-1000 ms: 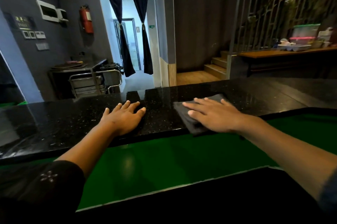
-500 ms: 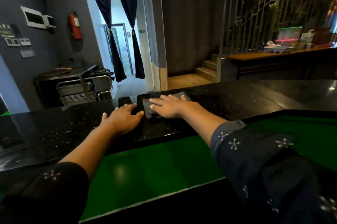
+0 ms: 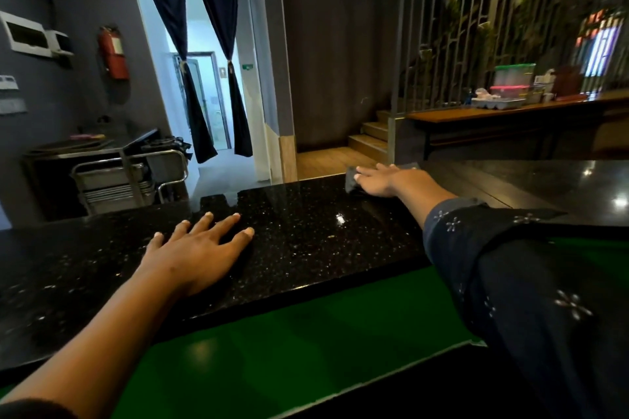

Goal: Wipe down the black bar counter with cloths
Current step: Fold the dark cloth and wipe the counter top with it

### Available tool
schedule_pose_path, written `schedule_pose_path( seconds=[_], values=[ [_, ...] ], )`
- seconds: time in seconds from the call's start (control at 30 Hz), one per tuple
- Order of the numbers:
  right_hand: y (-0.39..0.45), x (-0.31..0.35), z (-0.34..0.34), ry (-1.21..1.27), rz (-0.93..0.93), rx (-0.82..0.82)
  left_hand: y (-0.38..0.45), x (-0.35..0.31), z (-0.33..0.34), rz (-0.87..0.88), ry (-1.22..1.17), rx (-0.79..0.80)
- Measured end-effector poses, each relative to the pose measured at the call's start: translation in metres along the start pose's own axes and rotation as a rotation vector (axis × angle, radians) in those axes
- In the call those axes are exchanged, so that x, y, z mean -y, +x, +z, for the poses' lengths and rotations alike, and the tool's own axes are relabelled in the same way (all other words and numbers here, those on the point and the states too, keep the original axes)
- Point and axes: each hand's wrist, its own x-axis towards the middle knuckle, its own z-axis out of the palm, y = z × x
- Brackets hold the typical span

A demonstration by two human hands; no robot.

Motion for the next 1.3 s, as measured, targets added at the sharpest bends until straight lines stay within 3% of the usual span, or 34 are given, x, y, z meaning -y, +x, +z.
schedule_pose_path(
  seconds=[0.23,0.37,0.47,0.6,0.73,0.8,0.97,1.03,1.13,1.3],
  values=[
    [-0.104,0.089,0.034,-0.06,-0.375,0.002,0.005,0.0,-0.001,0.007,0.018,0.026],
    [-0.156,0.078,0.046,-0.07,-0.5,-0.021,0.0,0.002,-0.003,0.032,0.035,0.037],
    [-0.167,0.024,0.037,-0.063,-0.432,-0.077,-0.007,0.0,-0.004,0.013,-0.038,0.019],
    [-0.138,-0.056,0.015,-0.044,-0.12,-0.083,-0.005,-0.002,-0.003,0.003,-0.049,0.014],
    [-0.116,-0.055,0.01,0.008,0.074,-0.082,0.0,-0.006,-0.003,-0.012,-0.042,0.016],
    [-0.118,-0.015,0.017,-0.01,0.039,-0.094,0.001,-0.006,-0.003,-0.012,-0.047,0.021],
    [-0.154,0.109,0.049,-0.028,-0.245,-0.07,0.006,-0.005,-0.004,-0.001,-0.055,0.021],
    [-0.175,0.137,0.059,-0.038,-0.321,-0.066,0.003,-0.003,-0.01,0.036,-0.187,-0.004],
    [-0.196,0.13,0.062,-0.062,-0.4,-0.079,-0.012,0.016,-0.023,0.106,-0.465,-0.08],
    [-0.18,0.095,0.049,-0.042,-0.204,-0.079,-0.051,0.104,-0.029,-0.005,-0.142,-0.058]
  ],
)
